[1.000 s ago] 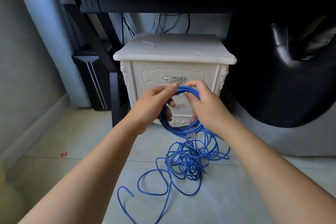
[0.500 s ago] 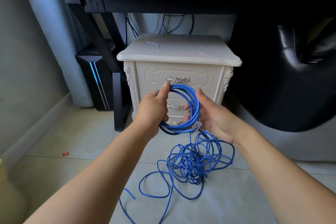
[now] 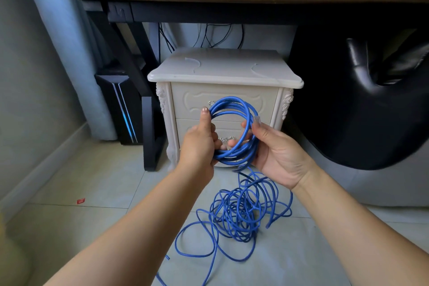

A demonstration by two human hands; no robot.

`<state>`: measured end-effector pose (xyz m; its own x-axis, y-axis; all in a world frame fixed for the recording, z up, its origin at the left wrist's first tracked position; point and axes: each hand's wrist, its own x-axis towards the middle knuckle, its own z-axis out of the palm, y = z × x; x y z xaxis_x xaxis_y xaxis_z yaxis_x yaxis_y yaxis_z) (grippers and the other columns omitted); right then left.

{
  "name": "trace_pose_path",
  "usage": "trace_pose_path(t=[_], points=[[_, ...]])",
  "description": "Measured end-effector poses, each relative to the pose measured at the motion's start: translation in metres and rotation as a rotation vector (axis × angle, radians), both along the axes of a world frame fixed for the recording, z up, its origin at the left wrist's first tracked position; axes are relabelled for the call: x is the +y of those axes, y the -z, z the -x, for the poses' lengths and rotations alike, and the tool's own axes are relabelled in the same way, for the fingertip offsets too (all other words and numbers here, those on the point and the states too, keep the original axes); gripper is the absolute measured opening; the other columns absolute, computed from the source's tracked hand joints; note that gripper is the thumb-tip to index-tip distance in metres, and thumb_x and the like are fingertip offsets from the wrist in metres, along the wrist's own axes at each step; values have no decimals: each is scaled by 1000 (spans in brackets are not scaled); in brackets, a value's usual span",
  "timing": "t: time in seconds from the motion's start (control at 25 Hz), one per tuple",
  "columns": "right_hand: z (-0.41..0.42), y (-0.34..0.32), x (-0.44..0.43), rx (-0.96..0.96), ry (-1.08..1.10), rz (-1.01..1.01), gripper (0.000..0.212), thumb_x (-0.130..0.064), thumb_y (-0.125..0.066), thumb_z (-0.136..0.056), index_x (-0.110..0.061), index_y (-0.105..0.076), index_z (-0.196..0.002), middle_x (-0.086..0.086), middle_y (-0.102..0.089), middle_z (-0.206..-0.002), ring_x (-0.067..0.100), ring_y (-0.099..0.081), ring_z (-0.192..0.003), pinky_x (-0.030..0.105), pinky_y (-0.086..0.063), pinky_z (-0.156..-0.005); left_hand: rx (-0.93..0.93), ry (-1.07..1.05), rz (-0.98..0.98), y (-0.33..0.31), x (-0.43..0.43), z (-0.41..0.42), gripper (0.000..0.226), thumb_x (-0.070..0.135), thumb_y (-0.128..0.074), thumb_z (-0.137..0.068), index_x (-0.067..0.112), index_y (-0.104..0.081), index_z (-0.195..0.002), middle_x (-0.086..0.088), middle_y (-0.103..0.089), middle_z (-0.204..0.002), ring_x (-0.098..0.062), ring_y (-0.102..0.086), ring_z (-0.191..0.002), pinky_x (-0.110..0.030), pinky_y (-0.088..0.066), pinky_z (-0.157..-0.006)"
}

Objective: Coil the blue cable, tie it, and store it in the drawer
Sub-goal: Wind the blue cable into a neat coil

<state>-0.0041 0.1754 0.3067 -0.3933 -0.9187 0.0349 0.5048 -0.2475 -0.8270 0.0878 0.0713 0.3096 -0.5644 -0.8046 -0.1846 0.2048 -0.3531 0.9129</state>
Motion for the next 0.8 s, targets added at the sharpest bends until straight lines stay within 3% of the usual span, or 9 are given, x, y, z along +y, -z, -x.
trace_pose_path(t=[0.08, 0.24, 0.36, 0.44, 0.52, 0.6, 0.68, 0.8], points=[[-8, -1, -3, -45, 40, -1, 21, -27, -53, -85, -7, -60, -87, 9, -70, -67, 25, -72, -65, 32, -59, -63, -48, -67, 44, 2, 3, 1, 46, 49, -44, -100, 19, -40, -66, 10, -29, -44, -8, -33, -33, -29, -26, -51], [-11, 0, -8, -79, 15, -17, 25, -33, -54, -87, -9, -58, -92, 5, -64, -68, 24, -68, -65, 34, -57, -71, -196, -198, 139, 10, 1, 2, 53, 58, -42, -97, 16, -45, -65, 5, -37, -51, -16, -39, -45, -31, -33, -55], [-9, -3, -8, -81, -21, -15, 29, -37, -52, -90, -9, -55, -95, -1, -45, -62, 15, -48, -55, 34, -42, -82, -183, -211, 152, 14, 3, 3, 53, 55, -40, -99, 17, -40, -61, 5, -34, -47, -14, -38, -40, -27, -31, -47], [-7, -6, -8, -34, 18, -31, 27, -35, -54, -87, -9, -54, -93, -3, -36, -59, 11, -39, -49, 30, -47, -71, -87, -123, 66, 15, 3, 3, 49, 51, -43, -100, 18, -41, -63, 7, -36, -45, -12, -40, -40, -25, -35, -48], [-2, -9, -8, 120, 130, -101, 12, -22, -59, -89, -13, -50, -85, -7, -31, -51, 7, -31, -41, 23, -46, -53, 56, 70, -41, 13, 0, 0, 44, 44, -45, -100, 16, -45, -66, 3, -40, -46, -13, -44, -39, -30, -45, -58], [9, -8, -8, 246, 254, -228, 20, -2, -58, -92, -16, -48, -82, -9, -28, -45, 5, -23, -35, 21, -35, -42, 128, 295, -34, 8, -6, -4, 40, 37, -43, -100, 12, -50, -69, -3, -43, -50, -17, -46, -42, -33, -52, -61], [16, -5, -8, 417, 301, -377, 22, 5, -53, -90, -16, -48, -85, -7, -30, -46, 6, -22, -34, 21, -28, -38, 37, 484, 127, 3, -14, -10, 39, 40, -44, -98, 10, -54, -76, -6, -43, -55, -19, -44, -43, -30, -51, -56], [11, -1, -12, 943, 283, -630, 20, -8, -59, -88, -23, -51, -97, -4, -46, -61, 9, -38, -43, 21, -33, -38, -225, 647, 497, 0, -16, -14, 43, 55, -59, -87, 12, -56, -86, -2, -45, -59, -17, -42, -45, -30, -47, -53]])
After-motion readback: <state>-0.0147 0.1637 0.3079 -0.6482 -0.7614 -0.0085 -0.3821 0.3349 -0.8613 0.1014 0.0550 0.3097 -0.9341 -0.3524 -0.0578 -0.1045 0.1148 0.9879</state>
